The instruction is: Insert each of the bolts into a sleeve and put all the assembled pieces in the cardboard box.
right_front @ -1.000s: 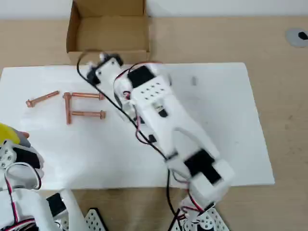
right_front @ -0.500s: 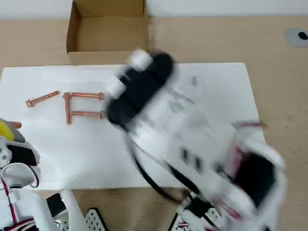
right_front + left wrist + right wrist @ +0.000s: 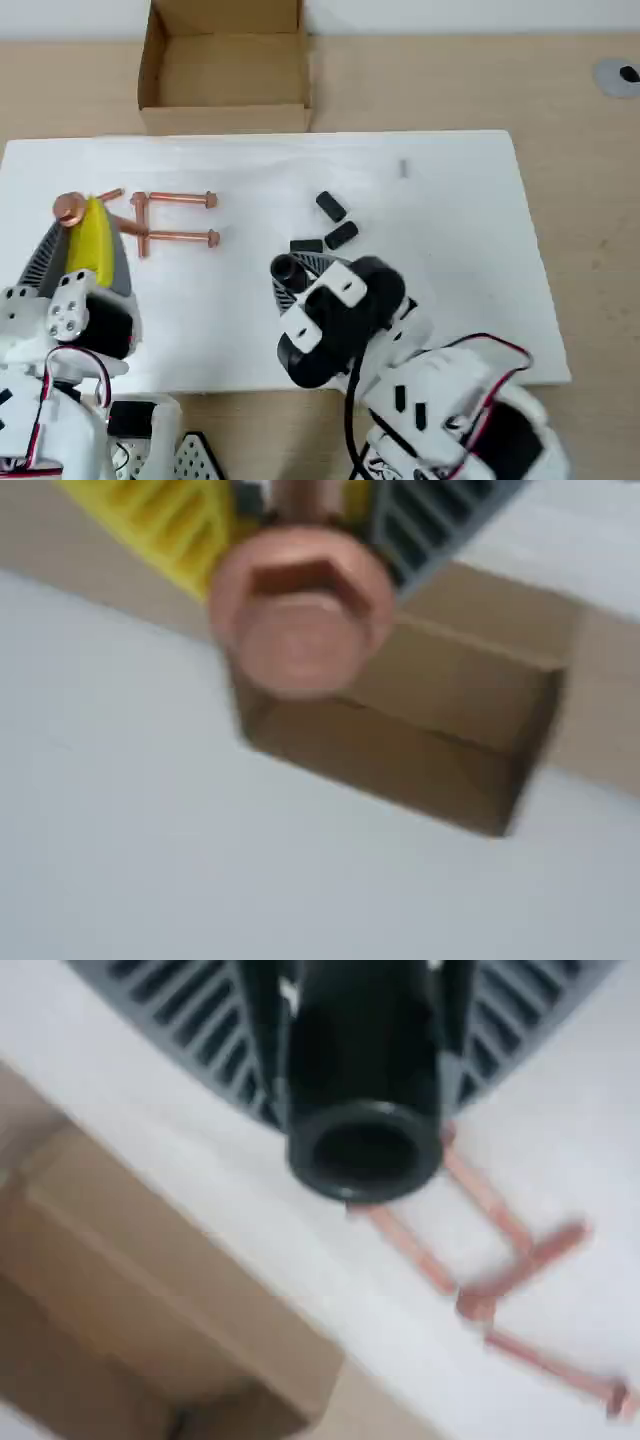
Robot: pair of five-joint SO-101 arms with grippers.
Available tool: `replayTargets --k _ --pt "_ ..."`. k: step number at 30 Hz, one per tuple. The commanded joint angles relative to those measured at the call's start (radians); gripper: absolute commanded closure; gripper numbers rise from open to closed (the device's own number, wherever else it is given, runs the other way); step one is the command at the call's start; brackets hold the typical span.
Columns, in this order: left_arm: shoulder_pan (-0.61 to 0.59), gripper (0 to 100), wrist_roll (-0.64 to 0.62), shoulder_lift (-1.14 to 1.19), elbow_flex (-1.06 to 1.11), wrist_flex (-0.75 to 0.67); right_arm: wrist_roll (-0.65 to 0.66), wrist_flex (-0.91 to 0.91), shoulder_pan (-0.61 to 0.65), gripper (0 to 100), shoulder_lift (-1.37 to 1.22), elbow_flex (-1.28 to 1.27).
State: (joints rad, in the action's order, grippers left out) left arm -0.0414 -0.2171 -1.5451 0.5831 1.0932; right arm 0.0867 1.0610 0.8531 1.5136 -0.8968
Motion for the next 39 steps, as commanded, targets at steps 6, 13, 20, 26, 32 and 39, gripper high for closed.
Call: replayTargets --k 6,13,20,26,32,39 --pt "0.226 99 0.124 -0.045 -0.015 -0.032 0.0 -0.298 0.088 98.8 0.168 -0.404" --pt "0.379 99 0.206 -0.188 0.071 -0.035 0.0 -0.439 0.209 98.8 0.16 -0.515" --pt "0.4 99 0.203 -0.239 0.166 -0.031 0.008 -0.565 0.208 98.8 0.159 -0.567" --pt "0.4 99 0.195 -0.24 0.166 -0.011 0.008 -0.563 0.203 98.8 0.166 -0.565" --pt "0.4 99 0.103 -0.214 0.135 0.094 0.006 -0.563 0.127 98.8 0.168 -0.559" --pt "0.404 99 0.103 -0.213 0.144 0.098 0.002 -0.563 0.119 98.8 0.168 -0.558"
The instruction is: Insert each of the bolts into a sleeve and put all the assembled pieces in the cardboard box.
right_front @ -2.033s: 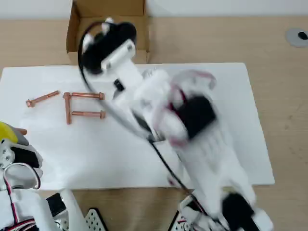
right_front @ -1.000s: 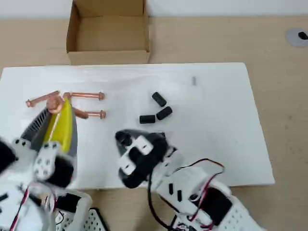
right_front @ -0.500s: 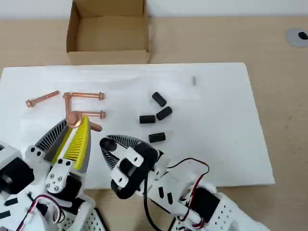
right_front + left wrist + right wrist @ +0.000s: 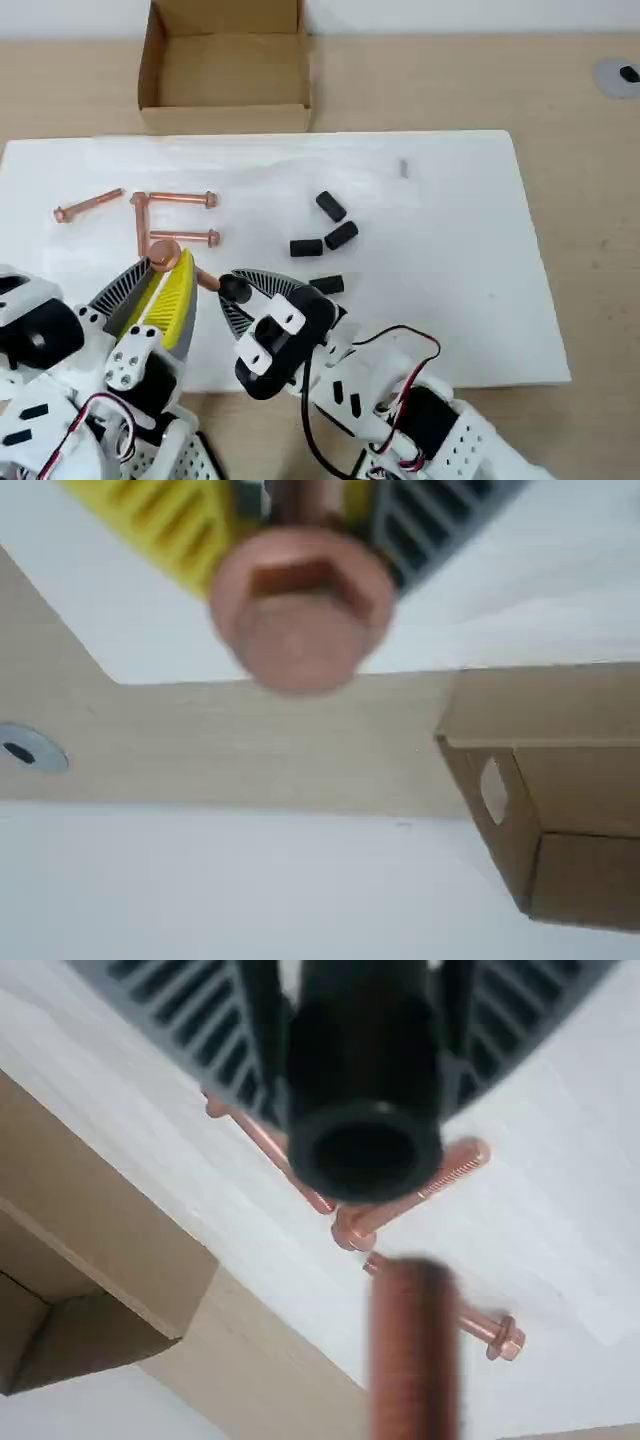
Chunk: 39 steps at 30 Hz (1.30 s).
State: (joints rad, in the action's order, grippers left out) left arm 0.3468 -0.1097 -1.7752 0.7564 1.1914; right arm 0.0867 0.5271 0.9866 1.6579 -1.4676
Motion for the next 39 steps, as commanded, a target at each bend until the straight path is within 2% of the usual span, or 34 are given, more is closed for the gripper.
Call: replayTargets --k 1,13,21,25,35,39 --pt "0.015 99 -0.005 0.018 -0.029 -0.002 0.002 -0.031 -0.015 98.8 0.024 0.013" --pt "0.017 99 -0.031 0.021 0.023 -0.078 0.002 -0.031 -0.015 98.8 0.024 0.013" --pt "0.055 99 -0.04 0.022 0.023 -0.072 -0.002 -0.031 -0.018 98.8 0.024 0.013" --pt "0.055 99 -0.04 0.022 0.025 -0.074 -0.075 -0.029 -0.018 98.8 0.024 0.021" --pt "0.055 99 -0.029 0.022 0.043 -0.074 -0.104 -0.029 -0.018 98.8 0.024 0.036" --pt "0.055 99 0.031 0.019 0.083 -0.078 -0.104 -0.029 -0.016 98.8 0.024 0.036"
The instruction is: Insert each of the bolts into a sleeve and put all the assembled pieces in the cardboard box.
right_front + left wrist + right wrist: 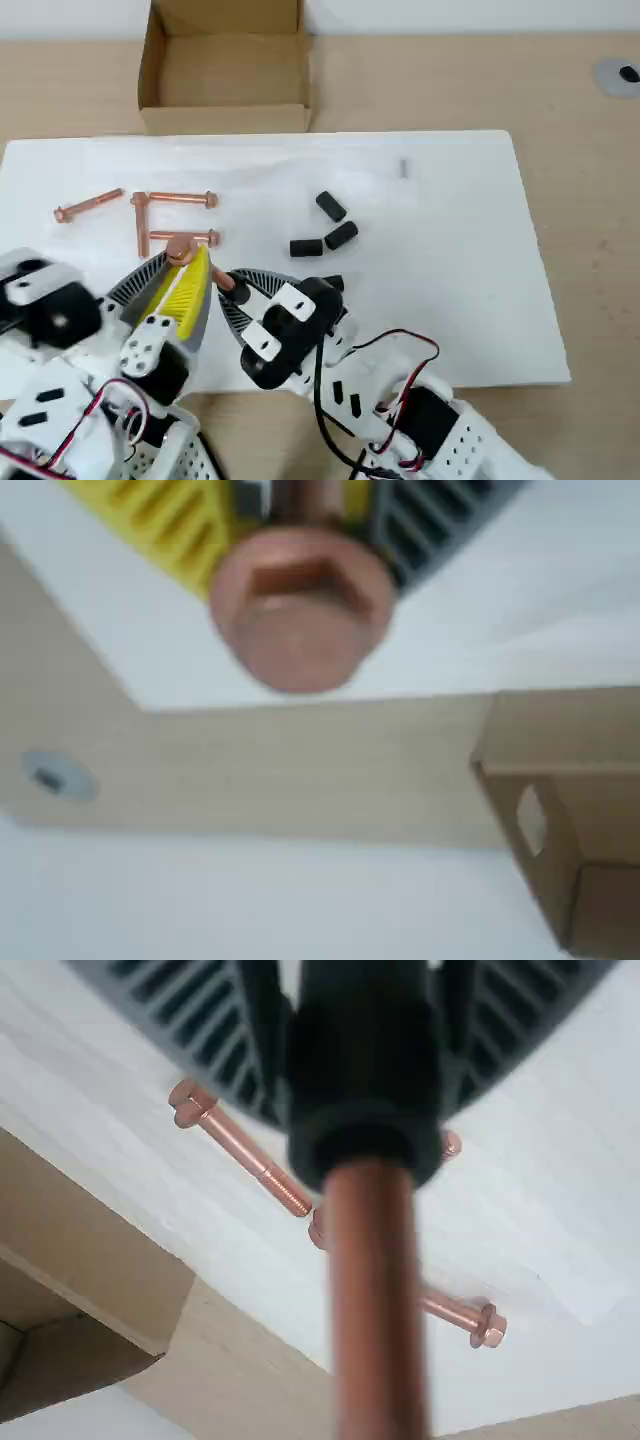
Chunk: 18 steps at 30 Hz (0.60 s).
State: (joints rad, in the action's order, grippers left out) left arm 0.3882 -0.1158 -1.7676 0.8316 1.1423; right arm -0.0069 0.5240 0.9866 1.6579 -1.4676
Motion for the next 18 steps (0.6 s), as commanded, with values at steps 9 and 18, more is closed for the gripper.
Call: replayTargets --k 9,18 --pt "0.014 99 0.094 0.01 0.011 -0.023 -0.011 -0.026 -0.015 98.8 0.024 0.036" --pt "0.066 99 0.089 0.01 0.049 -0.023 -0.011 -0.026 -0.015 98.8 0.024 0.036"
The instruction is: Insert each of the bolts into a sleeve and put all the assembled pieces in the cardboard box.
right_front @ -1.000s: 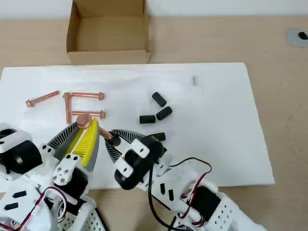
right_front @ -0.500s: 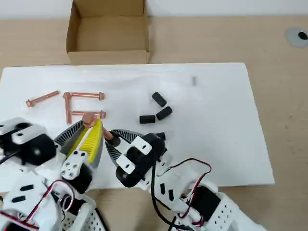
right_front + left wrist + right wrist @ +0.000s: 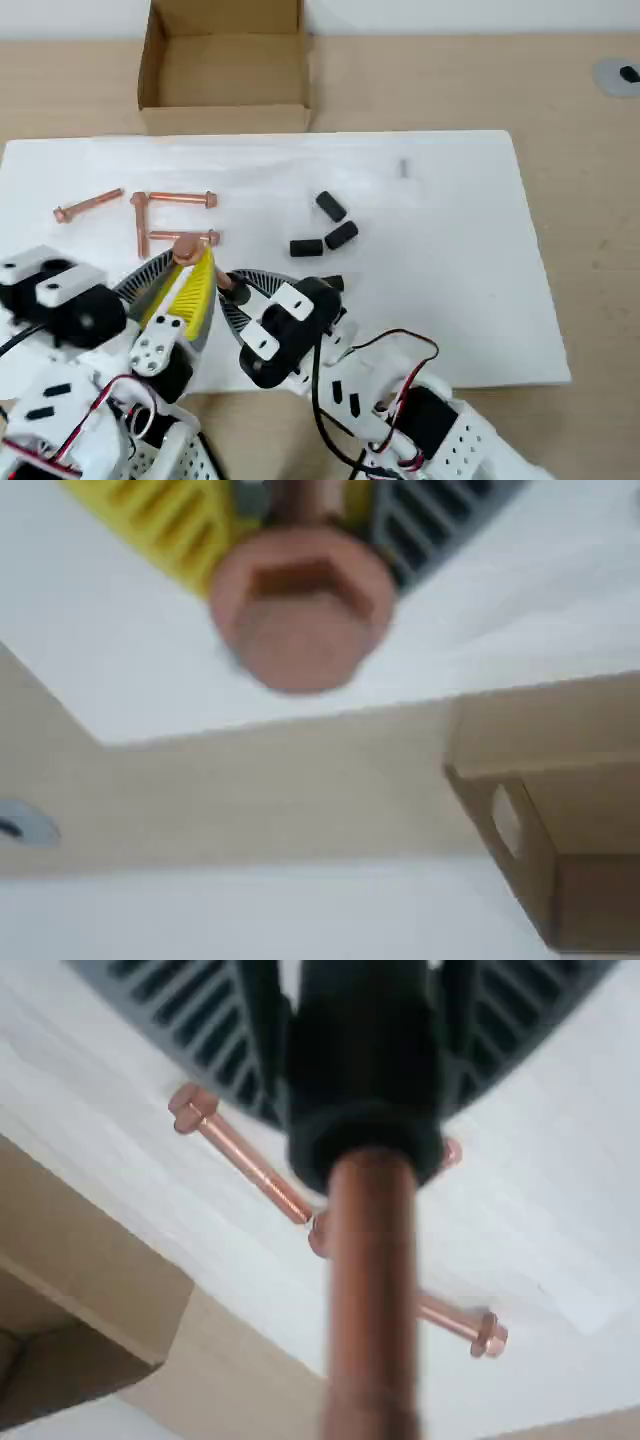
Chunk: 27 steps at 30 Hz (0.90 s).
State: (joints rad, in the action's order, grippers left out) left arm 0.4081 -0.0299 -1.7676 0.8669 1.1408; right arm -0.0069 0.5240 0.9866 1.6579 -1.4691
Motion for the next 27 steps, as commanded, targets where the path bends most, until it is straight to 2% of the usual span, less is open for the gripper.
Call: replayTargets --k 1,4,10,23,25,27 --pt "0.069 99 0.002 0.01 0.021 -0.021 -0.011 -0.026 -0.015 98.8 0.024 0.038" --pt "0.114 99 0.002 0.01 0.032 -0.021 -0.011 -0.026 -0.015 98.8 0.024 0.038" --pt "0.11 99 0.008 0.008 0.064 -0.014 -0.011 -0.026 -0.015 98.8 0.024 0.038" --pt "0.109 99 0.074 0.008 0.058 0.114 -0.011 -0.021 -0.018 98.8 0.024 0.047" --pt "0.11 97 0.074 0.008 0.058 0.126 -0.011 -0.021 -0.018 98.8 0.024 0.048" --pt "0.112 91 0.068 0.015 0.032 0.201 -0.006 -0.021 -0.019 98.8 0.024 0.05"
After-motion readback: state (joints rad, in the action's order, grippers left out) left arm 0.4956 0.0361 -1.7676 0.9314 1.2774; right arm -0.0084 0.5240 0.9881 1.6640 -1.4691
